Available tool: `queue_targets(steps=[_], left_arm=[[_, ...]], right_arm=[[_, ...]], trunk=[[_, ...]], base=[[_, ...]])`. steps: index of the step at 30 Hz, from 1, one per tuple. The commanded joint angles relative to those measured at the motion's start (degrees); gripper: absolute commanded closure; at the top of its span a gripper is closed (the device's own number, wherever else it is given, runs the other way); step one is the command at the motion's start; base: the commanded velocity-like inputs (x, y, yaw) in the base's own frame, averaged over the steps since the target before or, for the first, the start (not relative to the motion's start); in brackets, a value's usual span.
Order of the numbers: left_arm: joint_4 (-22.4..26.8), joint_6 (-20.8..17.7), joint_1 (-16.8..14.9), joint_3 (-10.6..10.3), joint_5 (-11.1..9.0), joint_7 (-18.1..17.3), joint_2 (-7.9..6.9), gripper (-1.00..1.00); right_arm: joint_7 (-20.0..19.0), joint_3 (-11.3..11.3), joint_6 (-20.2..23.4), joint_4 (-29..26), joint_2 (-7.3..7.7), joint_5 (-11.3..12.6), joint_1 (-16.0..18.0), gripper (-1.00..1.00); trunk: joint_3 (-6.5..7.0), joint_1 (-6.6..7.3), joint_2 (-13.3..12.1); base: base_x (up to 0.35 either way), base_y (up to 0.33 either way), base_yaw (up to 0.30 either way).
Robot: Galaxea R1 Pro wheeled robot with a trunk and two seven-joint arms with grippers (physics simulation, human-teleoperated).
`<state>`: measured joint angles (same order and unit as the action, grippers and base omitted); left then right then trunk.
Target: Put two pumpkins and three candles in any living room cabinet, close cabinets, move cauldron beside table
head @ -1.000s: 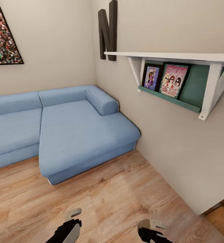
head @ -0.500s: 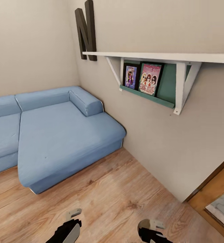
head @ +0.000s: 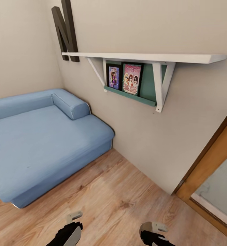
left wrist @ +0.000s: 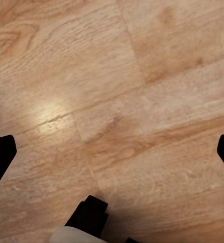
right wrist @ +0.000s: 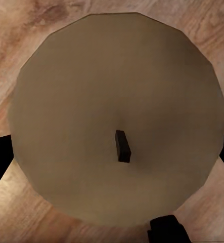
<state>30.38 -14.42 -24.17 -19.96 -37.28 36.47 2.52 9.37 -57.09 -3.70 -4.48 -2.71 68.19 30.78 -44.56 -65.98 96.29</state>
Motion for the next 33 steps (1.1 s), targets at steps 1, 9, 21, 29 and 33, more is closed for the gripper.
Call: queue_targets(steps=[1,9,21,29,33], left_arm=[[0.1,-0.3,0.0,-0.3,-0.3,0.4,-0.06,-1.00],[0.1,-0.3,0.0,-0.3,-0.3,0.4,-0.06,-1.00],[0.1,-0.2,0.0,-0.4,-0.3,0.4,-0.06,-1.00],[0.1,-0.3,0.0,-0.5,-0.3,0.4,-0.06,-1.00],[0.1,-0.2,0.0,-0.5,-0.3,0.4,-0.06,-1.00]], right_arm=[[0.2,-0.5,-0.2,-0.1,-0.01,0.6,0.0,1.00],[0.2,-0.5,-0.1,0.0,0.01,0.6,0.0,1.00],[0.1,-0.5,-0.1,0.0,0.13,0.6,0.1,1.00],[0.1,-0.5,-0.1,0.0,0.24,0.7,0.0,1.00],[0.1,-0.5,-0.1,0.0,0.28,0.7,0.0,1.00]], trunk=[[-0.05,0.01,0.0],[-0.05,0.01,0.0],[-0.05,0.01,0.0],[-0.05,0.01,0.0],[-0.05,0.01,0.0]], base=[[0.000,0.000,-0.278],[0.000,0.000,-0.278],[0.000,0.000,-0.278],[0.000,0.000,-0.278],[0.000,0.000,-0.278]])
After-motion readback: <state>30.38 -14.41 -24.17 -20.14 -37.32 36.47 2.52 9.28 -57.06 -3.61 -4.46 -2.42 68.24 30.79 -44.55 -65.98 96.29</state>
